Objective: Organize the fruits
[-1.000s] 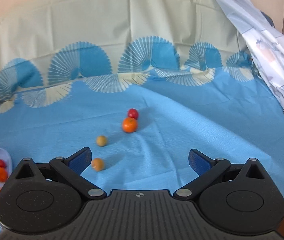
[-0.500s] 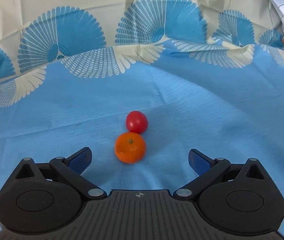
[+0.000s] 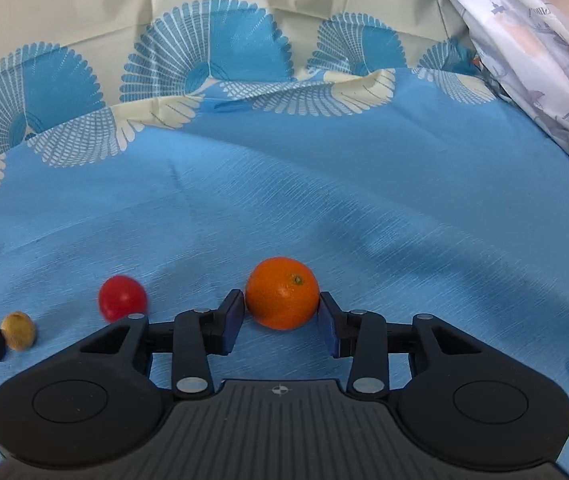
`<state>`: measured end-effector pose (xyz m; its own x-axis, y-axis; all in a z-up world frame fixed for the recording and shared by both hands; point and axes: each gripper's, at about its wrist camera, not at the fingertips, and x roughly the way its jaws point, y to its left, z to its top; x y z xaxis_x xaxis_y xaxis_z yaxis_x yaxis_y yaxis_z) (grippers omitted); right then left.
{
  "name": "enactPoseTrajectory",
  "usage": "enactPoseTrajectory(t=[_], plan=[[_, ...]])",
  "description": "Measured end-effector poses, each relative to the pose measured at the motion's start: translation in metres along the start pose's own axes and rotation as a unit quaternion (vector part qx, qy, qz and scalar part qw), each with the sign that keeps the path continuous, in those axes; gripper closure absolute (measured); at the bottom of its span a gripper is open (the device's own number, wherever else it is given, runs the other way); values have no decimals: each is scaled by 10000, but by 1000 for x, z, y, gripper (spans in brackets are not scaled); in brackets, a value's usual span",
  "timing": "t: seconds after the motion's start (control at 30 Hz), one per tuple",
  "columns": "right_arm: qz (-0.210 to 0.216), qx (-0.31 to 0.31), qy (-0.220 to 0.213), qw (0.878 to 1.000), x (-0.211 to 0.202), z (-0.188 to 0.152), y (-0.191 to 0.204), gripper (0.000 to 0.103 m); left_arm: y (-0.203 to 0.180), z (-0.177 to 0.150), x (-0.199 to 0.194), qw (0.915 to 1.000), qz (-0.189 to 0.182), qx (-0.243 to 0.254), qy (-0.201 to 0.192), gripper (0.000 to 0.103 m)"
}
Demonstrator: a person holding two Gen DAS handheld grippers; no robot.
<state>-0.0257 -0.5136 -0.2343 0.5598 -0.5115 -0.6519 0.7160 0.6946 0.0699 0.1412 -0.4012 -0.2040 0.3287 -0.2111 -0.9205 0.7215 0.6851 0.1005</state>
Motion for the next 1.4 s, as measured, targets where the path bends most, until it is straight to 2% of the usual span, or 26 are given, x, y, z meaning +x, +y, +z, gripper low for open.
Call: enactPoseTrajectory(t=[0.07,0.13,0.17,0.23,0.27,0.3,0.53,0.63,0.73,0.9,1.03,1.27,1.4], plan=[[-24,-63,-129,9999,-1,-5,2,57,-2,0,10,10000,-27,-27,29,0],[-17,-86,-212,9997,-1,-9,2,56,1,-1,9,9997,-132,-173,-111,2],[-12,-76,-240,9997,-2,-9,1,56,3,-1,8,9993,-175,-263,-199,15],[-14,-83,-257,9996,-3,-10,1,56,2,1,1,9983,-223,-262,-468,54],[4,-73,-256,9996,-4,-10,1,59,0,3,-2,9985,-208,-144,-477,76],[32,-58,-255,9997,-5,-9,1,65,-1,3,-5,9988,-156,-133,-449,75],[-88,128,-254,9996,-22,-6,-3,65,20,-11,-41,9978,-113,-413,-498,75],[-68,50,-359,9993,-44,-5,0,65,37,-28,-66,9971,-29,-606,-456,75],[107,-123,-462,9988,-78,-8,8,65,53,-54,-97,9961,223,-737,-426,75],[740,-560,-529,9943,-145,-21,42,65,80,-98,-150,9925,650,-932,-451,75],[1403,-956,-469,9844,-195,-30,80,65,108,-138,-190,9868,866,-1284,-484,75],[2484,-1417,-339,9576,-271,-37,145,65,153,-208,-250,9748,1211,-1790,-544,75],[2877,-1732,-321,9414,-307,-47,174,65,171,-244,-281,9676,1251,-2090,-670,75]])
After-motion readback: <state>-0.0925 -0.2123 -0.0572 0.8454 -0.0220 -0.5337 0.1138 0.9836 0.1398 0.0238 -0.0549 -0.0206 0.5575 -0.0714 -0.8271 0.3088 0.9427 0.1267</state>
